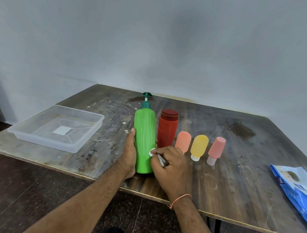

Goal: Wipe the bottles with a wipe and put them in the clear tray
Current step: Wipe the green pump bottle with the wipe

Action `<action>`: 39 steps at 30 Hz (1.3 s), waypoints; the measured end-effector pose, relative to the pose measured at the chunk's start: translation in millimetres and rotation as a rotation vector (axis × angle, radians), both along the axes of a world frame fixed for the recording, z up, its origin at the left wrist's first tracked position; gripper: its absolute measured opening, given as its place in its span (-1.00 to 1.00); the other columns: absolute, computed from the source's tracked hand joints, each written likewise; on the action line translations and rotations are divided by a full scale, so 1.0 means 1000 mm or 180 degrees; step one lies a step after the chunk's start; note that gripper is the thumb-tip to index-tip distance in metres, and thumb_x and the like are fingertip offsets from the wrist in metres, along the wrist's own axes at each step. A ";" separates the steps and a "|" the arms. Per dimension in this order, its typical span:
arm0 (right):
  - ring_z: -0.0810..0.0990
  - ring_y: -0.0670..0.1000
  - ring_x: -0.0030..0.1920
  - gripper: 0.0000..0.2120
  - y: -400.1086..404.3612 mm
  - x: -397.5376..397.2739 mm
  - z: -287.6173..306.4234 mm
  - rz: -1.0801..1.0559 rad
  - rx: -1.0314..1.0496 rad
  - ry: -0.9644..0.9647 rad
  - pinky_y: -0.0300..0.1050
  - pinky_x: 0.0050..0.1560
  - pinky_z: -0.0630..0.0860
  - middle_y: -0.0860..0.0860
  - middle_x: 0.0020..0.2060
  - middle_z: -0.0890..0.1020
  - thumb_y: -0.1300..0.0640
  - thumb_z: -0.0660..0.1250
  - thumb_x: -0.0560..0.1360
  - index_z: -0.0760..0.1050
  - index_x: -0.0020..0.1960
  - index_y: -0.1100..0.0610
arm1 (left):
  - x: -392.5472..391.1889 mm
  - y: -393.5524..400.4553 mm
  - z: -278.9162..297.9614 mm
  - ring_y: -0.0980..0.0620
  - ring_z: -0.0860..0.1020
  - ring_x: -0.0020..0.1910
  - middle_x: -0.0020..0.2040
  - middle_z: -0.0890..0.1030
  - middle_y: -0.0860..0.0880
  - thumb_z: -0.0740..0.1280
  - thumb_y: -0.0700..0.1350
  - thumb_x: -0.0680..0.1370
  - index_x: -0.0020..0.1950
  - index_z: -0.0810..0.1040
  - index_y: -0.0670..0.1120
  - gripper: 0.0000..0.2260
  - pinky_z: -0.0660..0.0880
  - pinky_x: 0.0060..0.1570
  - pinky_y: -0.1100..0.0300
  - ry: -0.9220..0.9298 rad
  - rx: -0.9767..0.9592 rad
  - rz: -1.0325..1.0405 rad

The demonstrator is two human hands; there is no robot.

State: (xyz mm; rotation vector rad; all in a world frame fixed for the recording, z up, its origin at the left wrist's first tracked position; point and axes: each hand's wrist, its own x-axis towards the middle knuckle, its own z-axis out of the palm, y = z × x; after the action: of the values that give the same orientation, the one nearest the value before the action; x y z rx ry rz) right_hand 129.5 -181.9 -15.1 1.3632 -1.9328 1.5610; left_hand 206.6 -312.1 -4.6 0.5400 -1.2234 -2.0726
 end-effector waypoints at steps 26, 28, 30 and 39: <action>0.60 -0.04 0.03 -0.83 0.000 0.007 0.003 -0.0136 -0.0007 0.0543 -0.06 0.07 0.55 -0.16 0.01 0.69 0.22 0.52 0.53 0.76 0.08 0.03 | 0.001 0.011 0.007 -0.06 0.70 -0.16 -0.11 0.71 -0.18 -0.03 0.36 0.65 0.09 0.64 -0.19 -0.30 0.64 -0.12 0.08 -0.0079 -0.0180 -0.0136; 0.61 -0.03 0.04 -0.83 0.001 0.009 0.003 -0.0017 0.0018 0.0629 -0.07 0.08 0.55 -0.16 0.00 0.69 0.23 0.52 0.52 0.76 0.05 0.02 | 0.002 0.013 0.009 -0.05 0.69 -0.19 -0.12 0.70 -0.18 -0.04 0.35 0.67 0.06 0.64 -0.19 -0.30 0.64 -0.15 0.09 -0.0075 -0.0184 -0.0164; 0.59 -0.05 0.01 -0.84 0.001 0.008 0.002 -0.0070 0.0051 0.0626 -0.04 0.05 0.54 -0.16 -0.04 0.68 0.24 0.52 0.48 0.75 -0.01 0.02 | 0.003 0.013 0.010 -0.07 0.67 -0.18 -0.11 0.68 -0.19 0.00 0.37 0.64 0.07 0.64 -0.19 -0.31 0.63 -0.12 0.07 -0.0080 -0.0227 -0.0104; 0.59 -0.02 -0.01 -0.88 0.003 0.012 0.002 -0.0060 0.0075 0.0954 -0.09 0.04 0.55 -0.14 -0.02 0.67 0.18 0.51 0.52 0.76 0.02 0.02 | 0.003 0.015 0.011 -0.06 0.65 -0.18 -0.14 0.68 -0.17 0.01 0.38 0.64 0.06 0.63 -0.17 -0.33 0.60 -0.12 0.08 -0.0131 -0.0369 -0.0144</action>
State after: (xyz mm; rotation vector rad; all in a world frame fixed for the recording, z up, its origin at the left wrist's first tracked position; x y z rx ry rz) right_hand 141.4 -178.7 -13.5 1.4872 -1.7800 1.2455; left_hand 210.1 -297.3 6.3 0.5074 -1.3819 -2.0219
